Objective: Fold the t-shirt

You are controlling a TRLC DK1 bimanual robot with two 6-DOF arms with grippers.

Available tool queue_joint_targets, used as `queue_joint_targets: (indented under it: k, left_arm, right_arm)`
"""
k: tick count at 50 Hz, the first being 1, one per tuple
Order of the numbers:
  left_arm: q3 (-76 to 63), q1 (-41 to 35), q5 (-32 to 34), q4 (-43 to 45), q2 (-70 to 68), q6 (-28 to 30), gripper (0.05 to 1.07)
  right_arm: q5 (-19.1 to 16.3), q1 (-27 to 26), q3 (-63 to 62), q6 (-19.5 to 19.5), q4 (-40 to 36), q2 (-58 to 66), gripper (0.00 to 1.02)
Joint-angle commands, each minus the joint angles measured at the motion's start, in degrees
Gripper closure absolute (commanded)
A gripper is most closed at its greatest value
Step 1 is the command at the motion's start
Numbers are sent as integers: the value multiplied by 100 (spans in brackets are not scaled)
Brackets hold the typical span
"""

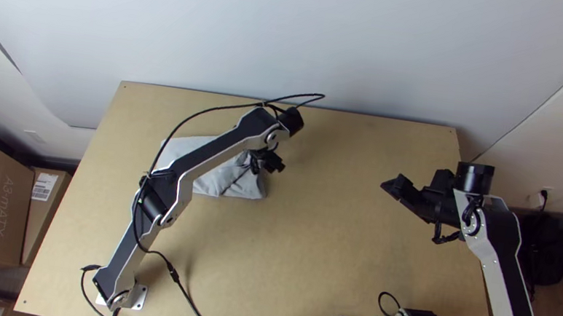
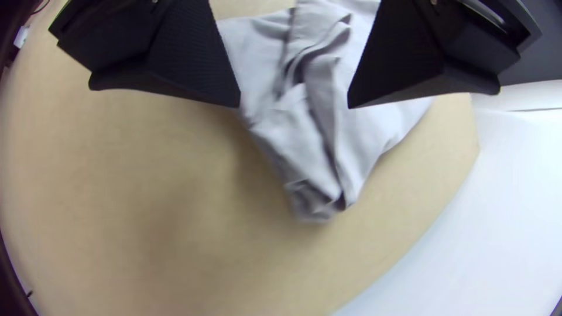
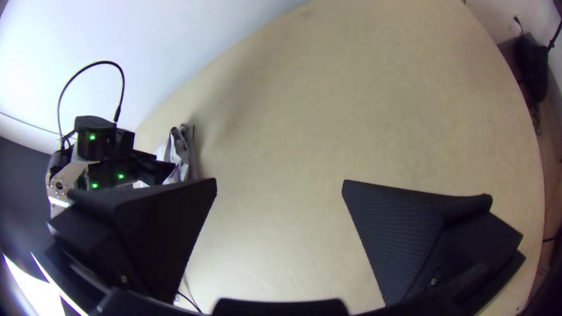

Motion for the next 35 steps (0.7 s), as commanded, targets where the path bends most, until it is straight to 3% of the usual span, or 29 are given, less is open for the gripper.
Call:
queue_joint_targets:
  k: [1,7,19,30,35]
  left_arm:
    - [206,-7,283,25,-590,-300,10]
    - [171,354,441,-36,-1099,-344,10]
    - [153,1470,652,-238,-2409,-247,10]
    - [-75,2604,1004,-344,-3437,-204,10]
    - [-427,3140,1268,-370,-3912,-204,10]
  right_arm:
    - [71,242,-89,83,148,262,4]
    - [220,778,95,101,324,728,4]
    - [967,2351,1273,110,359,1984,4]
    - [1793,3661,2451,-321,342,3461,4]
    - [1907,4136,3128,-338,342,4076,4]
